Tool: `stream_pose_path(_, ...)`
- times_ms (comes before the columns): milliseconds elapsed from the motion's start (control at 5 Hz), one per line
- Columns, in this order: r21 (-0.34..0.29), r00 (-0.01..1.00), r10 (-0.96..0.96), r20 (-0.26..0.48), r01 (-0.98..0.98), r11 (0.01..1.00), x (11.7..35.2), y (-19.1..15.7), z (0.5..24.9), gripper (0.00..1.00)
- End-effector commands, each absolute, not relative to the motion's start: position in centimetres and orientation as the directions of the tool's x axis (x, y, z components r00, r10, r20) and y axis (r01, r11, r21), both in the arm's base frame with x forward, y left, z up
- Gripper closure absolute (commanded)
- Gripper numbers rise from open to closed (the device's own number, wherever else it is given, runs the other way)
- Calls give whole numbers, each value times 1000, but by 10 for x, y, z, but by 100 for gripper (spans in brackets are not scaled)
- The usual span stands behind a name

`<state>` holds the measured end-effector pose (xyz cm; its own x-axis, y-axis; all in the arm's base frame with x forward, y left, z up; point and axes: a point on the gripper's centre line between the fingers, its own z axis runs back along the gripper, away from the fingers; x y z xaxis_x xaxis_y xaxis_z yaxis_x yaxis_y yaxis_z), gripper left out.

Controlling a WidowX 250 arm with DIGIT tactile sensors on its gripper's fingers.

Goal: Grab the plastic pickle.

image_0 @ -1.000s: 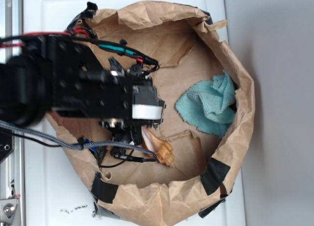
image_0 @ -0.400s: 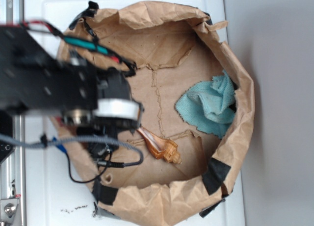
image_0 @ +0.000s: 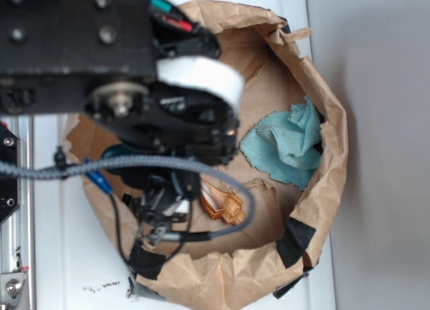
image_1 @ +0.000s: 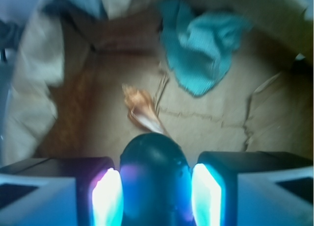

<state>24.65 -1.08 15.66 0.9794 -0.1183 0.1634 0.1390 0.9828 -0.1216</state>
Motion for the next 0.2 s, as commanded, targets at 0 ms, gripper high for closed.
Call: stream_pose_path(0, -76, 968, -119, 222, 139, 987, 272, -14, 171, 17)
